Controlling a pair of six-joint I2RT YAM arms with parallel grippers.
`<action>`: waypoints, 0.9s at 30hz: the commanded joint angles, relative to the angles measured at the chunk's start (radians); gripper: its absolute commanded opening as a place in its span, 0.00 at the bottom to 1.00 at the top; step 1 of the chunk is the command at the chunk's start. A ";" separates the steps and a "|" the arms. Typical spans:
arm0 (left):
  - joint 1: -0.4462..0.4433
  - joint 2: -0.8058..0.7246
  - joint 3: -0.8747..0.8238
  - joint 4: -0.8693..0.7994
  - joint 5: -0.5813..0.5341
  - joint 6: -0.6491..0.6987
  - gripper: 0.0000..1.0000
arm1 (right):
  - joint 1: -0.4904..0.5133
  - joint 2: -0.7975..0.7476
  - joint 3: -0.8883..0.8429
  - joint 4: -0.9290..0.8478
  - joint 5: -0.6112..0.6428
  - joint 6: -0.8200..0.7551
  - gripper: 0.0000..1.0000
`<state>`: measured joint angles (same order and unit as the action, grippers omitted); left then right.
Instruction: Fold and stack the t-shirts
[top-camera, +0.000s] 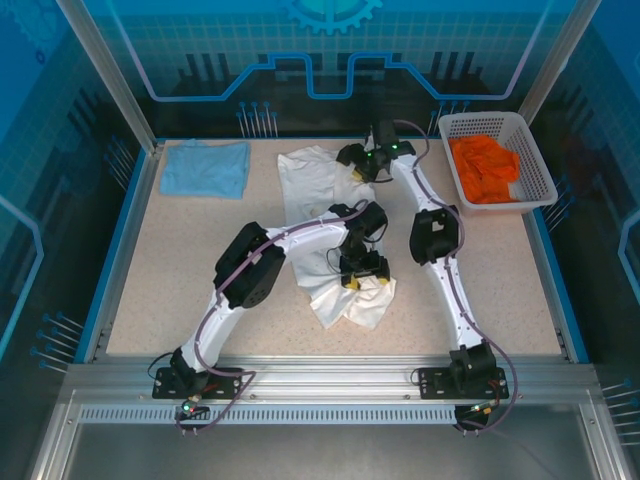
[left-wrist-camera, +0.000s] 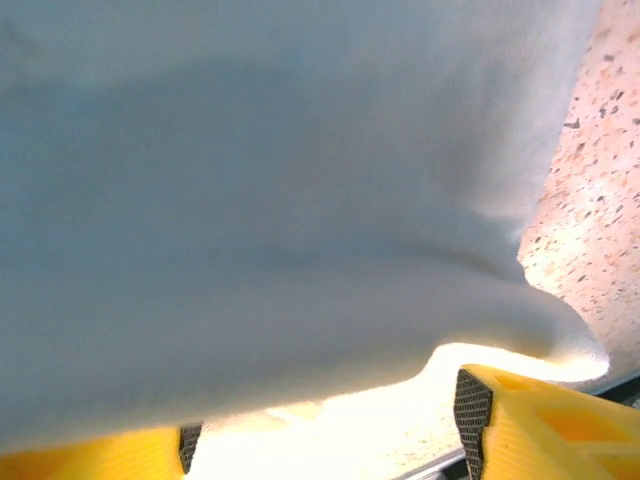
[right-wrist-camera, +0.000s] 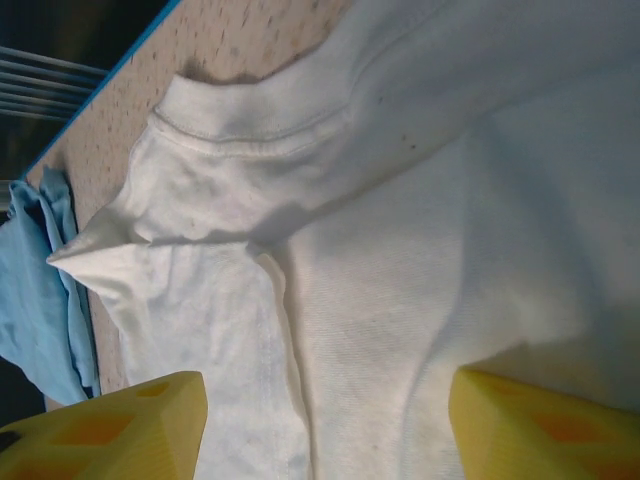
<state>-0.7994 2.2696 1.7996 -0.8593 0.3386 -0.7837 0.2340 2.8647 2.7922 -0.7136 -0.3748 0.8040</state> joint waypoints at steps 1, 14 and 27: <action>0.024 -0.126 -0.032 -0.088 -0.170 0.030 0.79 | -0.025 -0.165 0.009 -0.044 -0.002 -0.016 0.69; 0.334 -0.231 -0.073 -0.087 -0.106 0.035 0.69 | -0.056 -0.831 -0.936 -0.104 0.040 -0.222 0.67; 0.426 0.278 0.436 -0.195 -0.105 0.118 0.66 | 0.053 -1.305 -1.804 -0.055 -0.092 -0.220 0.63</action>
<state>-0.3782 2.4546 2.1452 -1.0252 0.2413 -0.6971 0.2665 1.6630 1.0382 -0.7509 -0.3935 0.5999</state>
